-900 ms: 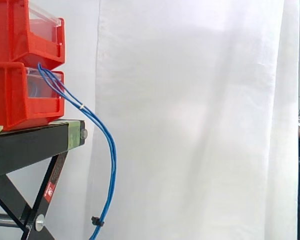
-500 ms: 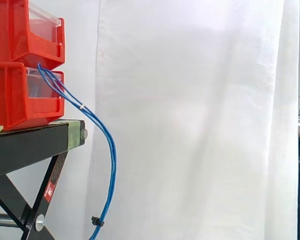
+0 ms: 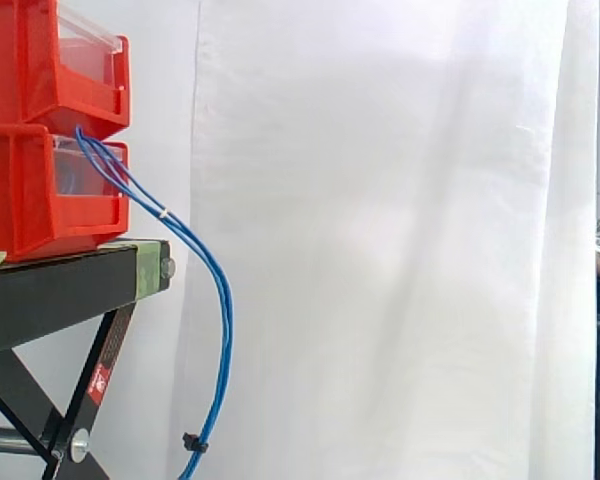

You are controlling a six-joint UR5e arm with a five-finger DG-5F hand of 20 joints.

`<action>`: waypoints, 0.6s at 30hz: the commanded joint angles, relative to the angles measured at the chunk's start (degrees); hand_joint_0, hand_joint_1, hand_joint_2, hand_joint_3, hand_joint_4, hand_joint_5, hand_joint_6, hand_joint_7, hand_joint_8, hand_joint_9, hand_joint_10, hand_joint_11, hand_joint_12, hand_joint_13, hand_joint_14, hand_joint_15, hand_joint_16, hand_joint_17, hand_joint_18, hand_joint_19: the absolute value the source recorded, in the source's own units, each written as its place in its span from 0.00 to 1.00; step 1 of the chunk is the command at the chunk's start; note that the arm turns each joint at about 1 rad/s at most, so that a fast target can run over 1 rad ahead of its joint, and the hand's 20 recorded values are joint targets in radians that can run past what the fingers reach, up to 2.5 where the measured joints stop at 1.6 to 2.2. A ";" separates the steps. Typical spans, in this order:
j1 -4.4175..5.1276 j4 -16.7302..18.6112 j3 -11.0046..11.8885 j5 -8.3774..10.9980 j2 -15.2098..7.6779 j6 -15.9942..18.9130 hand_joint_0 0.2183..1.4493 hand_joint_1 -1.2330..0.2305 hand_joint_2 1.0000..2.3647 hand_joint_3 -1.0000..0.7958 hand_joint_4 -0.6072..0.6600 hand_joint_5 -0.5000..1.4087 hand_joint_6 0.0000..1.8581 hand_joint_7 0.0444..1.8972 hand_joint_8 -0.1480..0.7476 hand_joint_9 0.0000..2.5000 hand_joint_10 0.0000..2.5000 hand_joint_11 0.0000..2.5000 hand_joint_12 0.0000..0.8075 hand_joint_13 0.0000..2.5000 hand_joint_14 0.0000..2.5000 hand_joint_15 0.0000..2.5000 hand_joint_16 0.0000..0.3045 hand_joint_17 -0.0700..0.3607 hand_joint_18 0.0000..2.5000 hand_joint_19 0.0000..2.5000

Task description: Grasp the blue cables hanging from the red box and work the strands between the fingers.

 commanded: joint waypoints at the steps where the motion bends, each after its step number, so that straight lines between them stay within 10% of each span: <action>1: -0.01 0.00 0.00 0.02 -0.09 0.00 0.38 0.51 0.00 0.00 0.56 0.05 0.00 0.34 0.47 0.04 0.00 0.05 0.48 0.00 0.00 0.06 0.23 0.52 0.00 0.05; 18: -0.01 -2.55 -0.18 1.87 -0.18 -1.23 0.38 0.51 0.00 0.00 0.56 0.06 0.00 0.33 0.47 0.04 0.00 0.05 0.48 0.00 0.00 0.05 0.23 0.52 0.00 0.05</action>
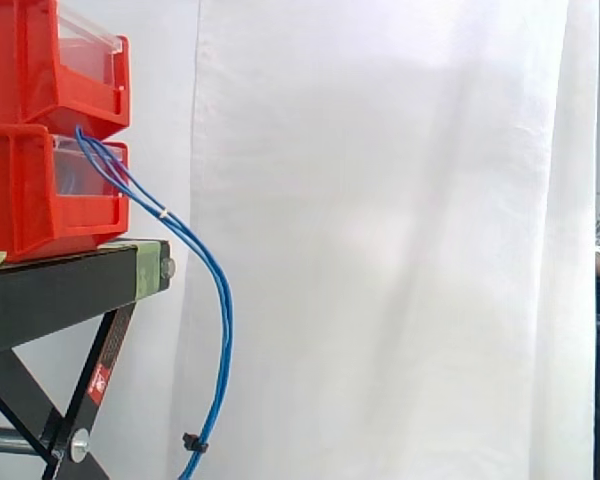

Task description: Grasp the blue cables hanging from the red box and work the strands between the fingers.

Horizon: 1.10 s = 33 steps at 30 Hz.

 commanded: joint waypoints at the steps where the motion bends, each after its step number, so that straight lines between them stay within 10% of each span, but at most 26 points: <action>1: 0.00 -0.87 -0.10 0.14 -0.04 -1.36 0.38 0.51 0.00 0.00 0.56 0.06 0.00 0.34 0.47 0.04 0.00 0.05 0.48 0.00 0.00 0.06 0.23 0.52 0.00 0.05; 13: -0.09 3.17 -7.05 1.02 -0.04 -2.33 0.38 0.51 0.00 0.00 0.56 0.06 0.00 0.34 0.47 0.04 0.00 0.05 0.48 0.00 0.00 0.06 0.23 0.52 0.00 0.05; 19: -0.09 7.04 -11.88 7.79 -0.04 -2.51 0.38 0.51 0.00 0.00 0.56 0.06 0.00 0.34 0.47 0.04 0.00 0.05 0.48 0.00 0.00 0.06 0.23 0.52 0.00 0.05; 33: 0.44 25.41 -23.83 15.70 -0.39 -2.77 0.38 0.51 0.00 0.00 0.56 0.06 0.00 0.34 0.47 0.04 0.00 0.05 0.47 0.00 0.00 0.05 0.23 0.53 0.00 0.04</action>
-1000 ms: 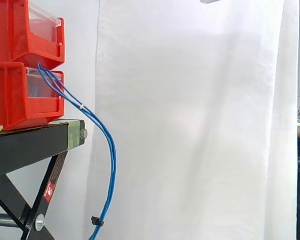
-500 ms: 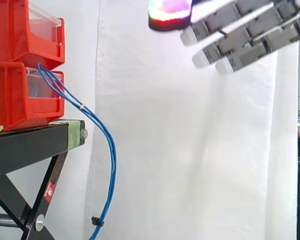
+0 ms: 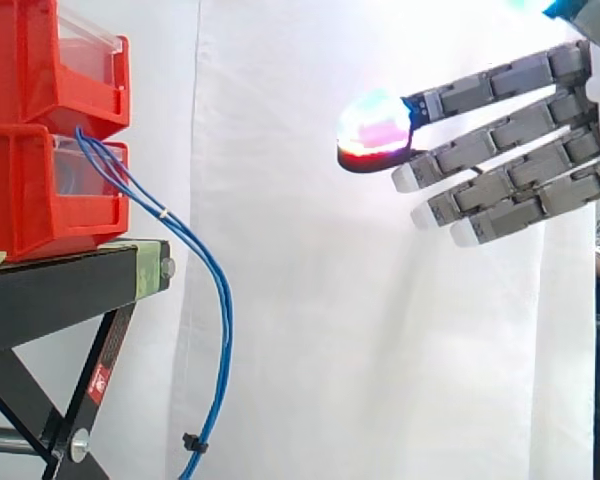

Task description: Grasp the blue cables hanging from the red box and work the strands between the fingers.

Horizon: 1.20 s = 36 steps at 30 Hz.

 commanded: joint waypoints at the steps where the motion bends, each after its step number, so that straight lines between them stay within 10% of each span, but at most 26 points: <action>1: 0.17 5.06 -2.59 2.55 -0.65 -0.08 0.38 0.51 0.00 0.00 0.56 0.06 0.00 0.33 0.47 0.04 0.00 0.05 0.47 0.00 0.00 0.05 0.23 0.53 0.00 0.04; 12: 0.26 8.31 -3.30 3.69 -9.00 3.96 0.37 0.51 0.00 0.00 0.56 0.05 0.00 0.34 0.47 0.03 0.00 0.05 0.48 0.00 0.00 0.05 0.23 0.53 0.00 0.04; 26: 0.26 21.15 -3.30 4.48 -17.44 6.25 0.37 0.51 0.00 0.00 0.56 0.06 0.00 0.34 0.47 0.04 0.00 0.05 0.48 0.00 0.00 0.05 0.23 0.53 0.00 0.04; 36: 0.35 25.54 -3.30 7.65 -17.53 3.17 0.38 0.51 0.00 0.00 0.56 0.06 0.00 0.34 0.47 0.04 0.00 0.05 0.48 0.00 0.00 0.05 0.23 0.53 0.00 0.04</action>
